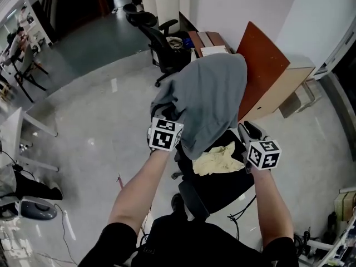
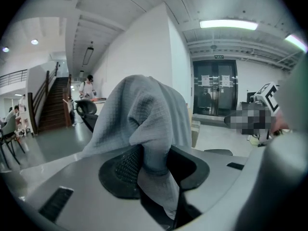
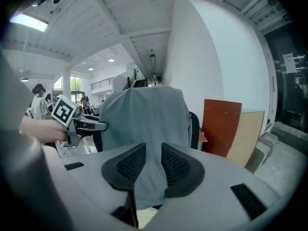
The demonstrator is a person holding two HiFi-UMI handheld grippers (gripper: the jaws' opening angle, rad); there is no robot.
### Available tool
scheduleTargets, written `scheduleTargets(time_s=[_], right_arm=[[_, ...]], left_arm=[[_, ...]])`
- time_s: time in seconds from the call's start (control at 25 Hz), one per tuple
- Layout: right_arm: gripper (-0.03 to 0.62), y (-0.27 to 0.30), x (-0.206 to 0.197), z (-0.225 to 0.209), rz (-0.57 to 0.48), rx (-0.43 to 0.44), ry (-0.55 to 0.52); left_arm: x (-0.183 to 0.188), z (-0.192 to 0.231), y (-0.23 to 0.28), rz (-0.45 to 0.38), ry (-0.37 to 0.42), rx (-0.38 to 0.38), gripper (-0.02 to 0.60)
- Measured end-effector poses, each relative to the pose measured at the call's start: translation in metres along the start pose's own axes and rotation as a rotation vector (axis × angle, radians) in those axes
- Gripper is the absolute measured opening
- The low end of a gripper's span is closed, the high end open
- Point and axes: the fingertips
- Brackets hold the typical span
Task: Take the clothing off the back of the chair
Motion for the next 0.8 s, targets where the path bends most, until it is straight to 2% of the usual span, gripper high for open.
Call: scheduleTargets(time_s=[0.16,0.32,0.56,0.68,0.8], right_arm=[[0.137,0.004,-0.003,-0.017,0.012,-0.061,0.019],[0.172,0.008,-0.003,-0.053,0.012,-0.139,0.04],[0.218,0.016,-0.003,-0.105,0.026,-0.205,0.07],[0.244,0.027,0.002,-0.126,0.035,-0.22,0.066],[0.282,0.04,0.005,-0.152,0.039,-0.254,0.095]], left_arm=[[0.015,0.001,0.028,-0.026,0.048,-0.052,0.15],[0.028,-0.006,0.06,-0.036,0.071,-0.086,0.144],[0.048,-0.018,0.105,0.011,0.115,-0.112,0.133],[0.056,-0.027,0.117,0.01,0.089,-0.108,0.135],[0.06,-0.031,0.122,-0.023,0.013,-0.095,0.124]])
Point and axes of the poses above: the fingertips, and each gripper's own axes: y forward along the fingers, z to its left, x out of its top, and after that the axes turned 1 degree about -z, right-handed
